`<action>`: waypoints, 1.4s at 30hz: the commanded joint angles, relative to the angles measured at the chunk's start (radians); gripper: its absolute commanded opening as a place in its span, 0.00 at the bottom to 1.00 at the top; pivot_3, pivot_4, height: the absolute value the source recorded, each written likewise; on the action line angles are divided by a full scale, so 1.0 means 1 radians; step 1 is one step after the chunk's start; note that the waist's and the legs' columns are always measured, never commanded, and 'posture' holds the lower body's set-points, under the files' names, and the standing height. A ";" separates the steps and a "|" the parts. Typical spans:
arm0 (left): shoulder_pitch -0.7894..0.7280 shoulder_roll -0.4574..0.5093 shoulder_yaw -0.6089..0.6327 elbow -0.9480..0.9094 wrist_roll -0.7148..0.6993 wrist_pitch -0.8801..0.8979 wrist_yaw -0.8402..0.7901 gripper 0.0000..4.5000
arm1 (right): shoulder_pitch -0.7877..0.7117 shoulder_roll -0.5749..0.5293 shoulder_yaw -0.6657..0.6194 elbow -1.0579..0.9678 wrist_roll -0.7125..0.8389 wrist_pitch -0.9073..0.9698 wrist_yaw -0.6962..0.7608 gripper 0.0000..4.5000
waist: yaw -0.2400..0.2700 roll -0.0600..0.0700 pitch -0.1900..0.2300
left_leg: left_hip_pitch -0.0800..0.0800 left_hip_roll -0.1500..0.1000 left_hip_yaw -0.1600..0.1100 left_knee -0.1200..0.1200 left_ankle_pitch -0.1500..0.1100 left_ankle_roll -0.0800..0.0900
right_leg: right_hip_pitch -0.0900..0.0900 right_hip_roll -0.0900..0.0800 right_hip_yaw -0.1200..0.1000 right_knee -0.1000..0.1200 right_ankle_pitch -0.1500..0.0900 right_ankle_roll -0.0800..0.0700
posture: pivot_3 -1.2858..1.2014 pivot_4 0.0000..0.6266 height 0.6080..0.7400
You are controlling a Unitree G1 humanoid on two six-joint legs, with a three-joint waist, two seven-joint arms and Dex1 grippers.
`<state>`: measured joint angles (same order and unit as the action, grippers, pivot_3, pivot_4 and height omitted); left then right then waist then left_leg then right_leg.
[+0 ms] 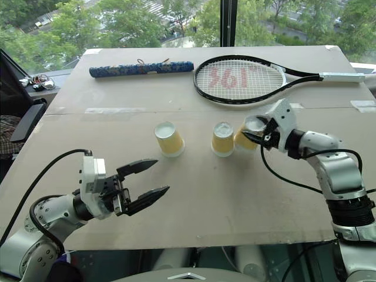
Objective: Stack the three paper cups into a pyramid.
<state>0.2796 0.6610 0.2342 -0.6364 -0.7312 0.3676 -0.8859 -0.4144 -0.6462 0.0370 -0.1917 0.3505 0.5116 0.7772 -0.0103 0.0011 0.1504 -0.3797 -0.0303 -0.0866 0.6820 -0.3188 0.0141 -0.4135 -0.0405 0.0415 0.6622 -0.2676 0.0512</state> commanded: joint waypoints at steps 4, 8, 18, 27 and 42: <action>0.017 0.004 0.037 -0.039 -0.014 -0.011 0.007 1.00 | 0.017 -0.015 0.010 -0.060 -0.036 -0.035 0.012 0.46 | -0.002 0.000 0.000 | 0.000 0.000 0.000 0.000 0.000 0.000 | 0.000 0.000 0.000 0.000 0.000 0.000 | 0.52 0.24 1.00; 0.023 0.001 0.035 -0.046 -0.014 -0.011 0.014 1.00 | 0.029 -0.008 0.034 -0.065 -0.064 -0.044 0.003 0.46 | -0.003 0.000 0.000 | 0.000 0.000 0.000 0.000 0.000 0.000 | 0.000 0.000 0.000 0.000 0.000 0.000 | 0.52 0.24 1.00; 0.021 0.001 0.029 -0.043 -0.012 -0.011 0.019 1.00 | 0.030 0.014 0.091 -0.061 -0.149 -0.072 -0.022 0.46 | -0.004 0.000 0.000 | 0.001 0.000 0.000 0.000 0.000 0.000 | 0.000 0.000 0.000 0.001 0.000 0.000 | 0.52 0.24 1.00; 0.023 -0.011 0.052 -0.006 -0.023 -0.008 0.031 1.00 | 0.035 0.011 0.068 -0.097 -0.121 -0.075 0.016 0.99 | -0.003 0.000 0.000 | 0.000 0.000 0.000 0.000 0.000 0.000 | 0.000 0.000 0.000 0.001 0.000 0.000 | 0.52 0.24 1.00; -0.231 -0.008 -0.006 0.340 0.143 -0.044 0.042 1.00 | 0.274 -0.050 -0.347 -0.285 0.313 -0.088 0.229 0.99 | 0.016 -0.001 0.000 | 0.000 0.000 -0.002 0.001 0.000 0.000 | 0.001 0.000 -0.002 0.000 0.000 0.000 | 0.52 0.24 1.00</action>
<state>0.0918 0.6429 0.2515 -0.3288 -0.6208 0.3471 -0.8338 -0.1827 -0.6852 -0.2347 -0.4008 0.5970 0.4564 0.9626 0.0061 0.0004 0.1500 -0.3793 -0.0306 -0.0888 0.6832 -0.3189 0.0142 -0.4119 -0.0402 0.0395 0.6626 -0.2676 0.0512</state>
